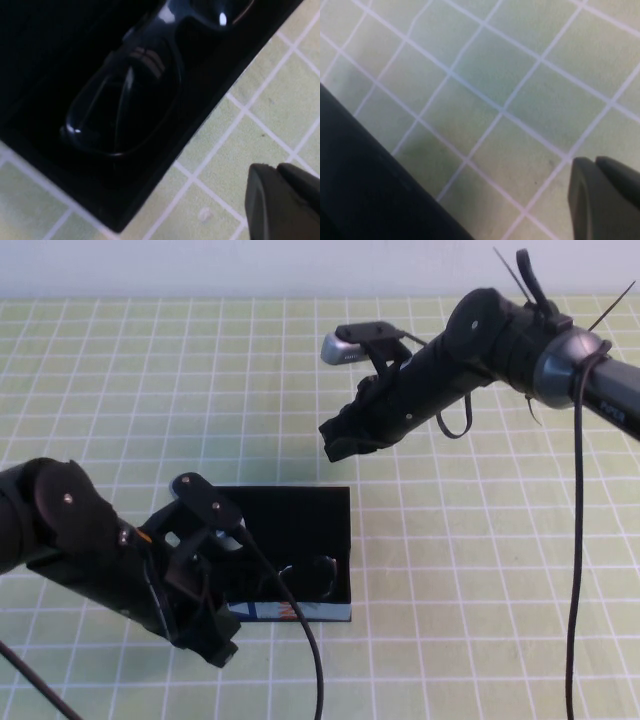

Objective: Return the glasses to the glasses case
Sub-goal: Close the glasses case

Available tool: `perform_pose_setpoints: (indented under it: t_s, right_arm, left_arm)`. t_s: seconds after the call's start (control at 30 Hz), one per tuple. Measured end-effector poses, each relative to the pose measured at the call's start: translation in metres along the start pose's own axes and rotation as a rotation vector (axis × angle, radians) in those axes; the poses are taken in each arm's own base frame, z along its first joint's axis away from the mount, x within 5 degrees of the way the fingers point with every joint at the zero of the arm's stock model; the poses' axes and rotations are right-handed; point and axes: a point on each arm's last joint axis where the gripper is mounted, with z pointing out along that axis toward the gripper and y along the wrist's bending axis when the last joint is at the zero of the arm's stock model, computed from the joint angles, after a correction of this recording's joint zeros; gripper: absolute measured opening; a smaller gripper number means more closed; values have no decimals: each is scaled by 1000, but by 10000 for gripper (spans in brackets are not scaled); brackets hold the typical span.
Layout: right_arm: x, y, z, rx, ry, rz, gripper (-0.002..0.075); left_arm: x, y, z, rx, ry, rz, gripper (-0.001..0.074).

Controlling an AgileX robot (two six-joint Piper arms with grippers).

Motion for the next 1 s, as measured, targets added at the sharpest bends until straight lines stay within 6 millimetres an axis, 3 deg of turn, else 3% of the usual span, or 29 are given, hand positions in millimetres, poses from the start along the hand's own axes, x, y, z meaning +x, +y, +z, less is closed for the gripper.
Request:
perform_pose_setpoints:
  t_s: [0.2, 0.43, 1.0]
  right_arm:
    - [6, -2, 13, -55, 25, 17, -17]
    - [10, 9, 11, -175, 73, -15, -17]
    - [14, 12, 12, -212, 103, -19, -17]
  left_arm:
    - [-1, 4, 12, 8, 2, -5, -3]
    - [-6, 10, 13, -54, -51, -5, -3]
    - [-5, 8, 16, -26, -35, -19, -3]
